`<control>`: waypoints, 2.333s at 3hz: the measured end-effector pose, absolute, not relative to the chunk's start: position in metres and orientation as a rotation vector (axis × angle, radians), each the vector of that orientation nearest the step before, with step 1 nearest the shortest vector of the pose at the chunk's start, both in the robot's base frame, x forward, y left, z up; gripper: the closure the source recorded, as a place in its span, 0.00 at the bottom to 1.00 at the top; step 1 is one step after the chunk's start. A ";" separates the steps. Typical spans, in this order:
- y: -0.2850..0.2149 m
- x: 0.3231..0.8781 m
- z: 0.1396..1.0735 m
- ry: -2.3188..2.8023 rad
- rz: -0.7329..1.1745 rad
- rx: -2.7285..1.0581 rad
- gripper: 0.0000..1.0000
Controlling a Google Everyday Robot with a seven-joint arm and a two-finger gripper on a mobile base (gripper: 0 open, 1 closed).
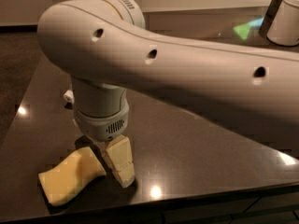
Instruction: Pick sponge
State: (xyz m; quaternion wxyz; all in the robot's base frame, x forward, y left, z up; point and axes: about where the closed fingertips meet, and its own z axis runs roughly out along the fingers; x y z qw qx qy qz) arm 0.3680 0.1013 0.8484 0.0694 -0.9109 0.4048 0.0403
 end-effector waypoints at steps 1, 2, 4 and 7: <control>0.105 0.367 0.836 1.200 0.151 -2.790 0.00; 0.107 0.366 0.831 1.196 0.184 -2.814 0.17; 0.109 0.367 0.838 1.199 0.289 -2.806 0.64; 0.098 0.404 0.880 1.313 0.485 -2.674 1.00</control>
Offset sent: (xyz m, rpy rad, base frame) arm -0.0019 0.0070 -0.0280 -0.0583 0.1069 0.0507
